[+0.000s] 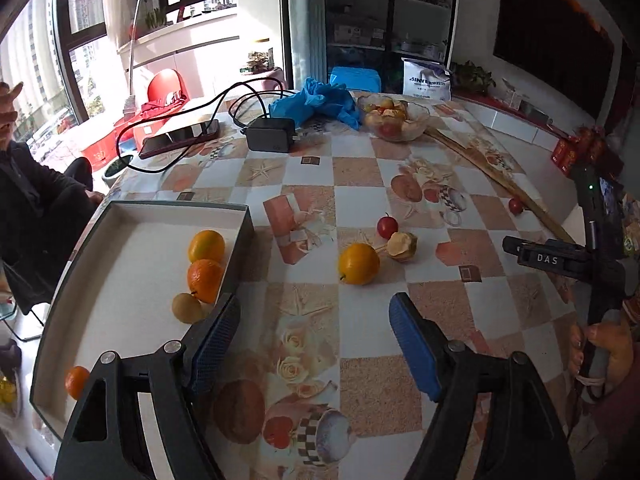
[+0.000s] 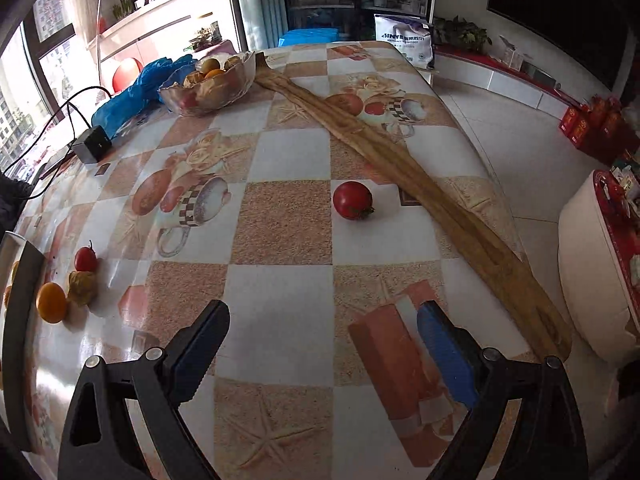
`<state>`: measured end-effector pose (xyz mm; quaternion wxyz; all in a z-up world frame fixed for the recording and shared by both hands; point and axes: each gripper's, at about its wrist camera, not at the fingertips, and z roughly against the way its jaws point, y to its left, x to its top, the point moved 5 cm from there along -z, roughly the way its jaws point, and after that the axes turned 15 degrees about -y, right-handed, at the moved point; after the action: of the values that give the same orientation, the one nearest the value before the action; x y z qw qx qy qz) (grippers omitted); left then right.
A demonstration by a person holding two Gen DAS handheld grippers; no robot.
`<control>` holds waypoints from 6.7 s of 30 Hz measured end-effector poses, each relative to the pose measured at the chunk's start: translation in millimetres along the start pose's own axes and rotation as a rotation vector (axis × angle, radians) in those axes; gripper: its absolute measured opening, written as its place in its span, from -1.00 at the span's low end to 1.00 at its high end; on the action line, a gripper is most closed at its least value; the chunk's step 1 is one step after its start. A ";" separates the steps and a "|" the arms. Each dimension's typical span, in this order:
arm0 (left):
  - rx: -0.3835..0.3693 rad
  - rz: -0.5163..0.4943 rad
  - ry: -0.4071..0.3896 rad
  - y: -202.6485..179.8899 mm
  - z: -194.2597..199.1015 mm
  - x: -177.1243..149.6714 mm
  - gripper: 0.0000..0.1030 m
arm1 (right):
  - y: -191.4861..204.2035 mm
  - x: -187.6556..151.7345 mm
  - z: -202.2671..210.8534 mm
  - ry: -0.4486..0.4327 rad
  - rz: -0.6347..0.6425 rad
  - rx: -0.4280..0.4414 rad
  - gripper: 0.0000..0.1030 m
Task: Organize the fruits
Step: 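Grasp an orange with the left gripper while the right grasps the red tomato, then hold the orange and the red tomato in both grippers above the table, then open the right gripper, setting the red tomato back on the table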
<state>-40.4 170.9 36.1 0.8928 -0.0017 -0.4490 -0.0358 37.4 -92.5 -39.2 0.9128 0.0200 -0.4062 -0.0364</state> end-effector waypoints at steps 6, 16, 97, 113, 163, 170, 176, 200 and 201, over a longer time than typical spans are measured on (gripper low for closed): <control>0.017 -0.020 0.035 -18.0 -58.3 4.5 0.55 | 2.8 14.7 -20.5 -0.045 0.032 -0.030 0.86; 0.032 -0.016 0.058 -24.7 -92.8 -8.3 -0.26 | 19.7 39.2 -41.2 -0.108 0.043 -0.036 -0.31; 0.038 0.048 -0.074 -29.4 17.4 -93.1 -0.24 | 26.1 -96.6 103.6 -0.153 0.041 0.039 -0.55; 0.038 0.048 -0.075 -29.0 17.3 -93.2 -0.24 | 25.7 -96.9 103.7 -0.152 0.041 0.040 -0.55; 0.039 0.046 -0.075 -28.9 17.2 -93.6 -0.24 | 24.1 -97.1 103.9 -0.153 0.036 0.044 -0.55; 0.038 0.047 -0.075 -29.0 17.3 -93.8 -0.24 | 24.5 -97.1 103.9 -0.152 0.045 0.038 -0.55; 0.042 0.042 -0.075 -28.4 17.7 -93.6 -0.24 | 32.5 -96.6 104.3 -0.148 0.083 0.013 -0.55; 0.046 0.043 -0.077 -28.2 18.0 -93.9 -0.24 | 33.0 -94.0 112.4 -0.202 0.092 0.004 0.26; 0.045 0.045 -0.077 -28.2 18.0 -94.0 -0.24 | 35.5 -94.3 113.2 -0.207 0.105 0.003 0.26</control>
<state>-112.5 149.3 -29.3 0.8753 0.0071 -0.4834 -0.0057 -107.9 -50.1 -30.9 0.8666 -0.0038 -0.4989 0.0105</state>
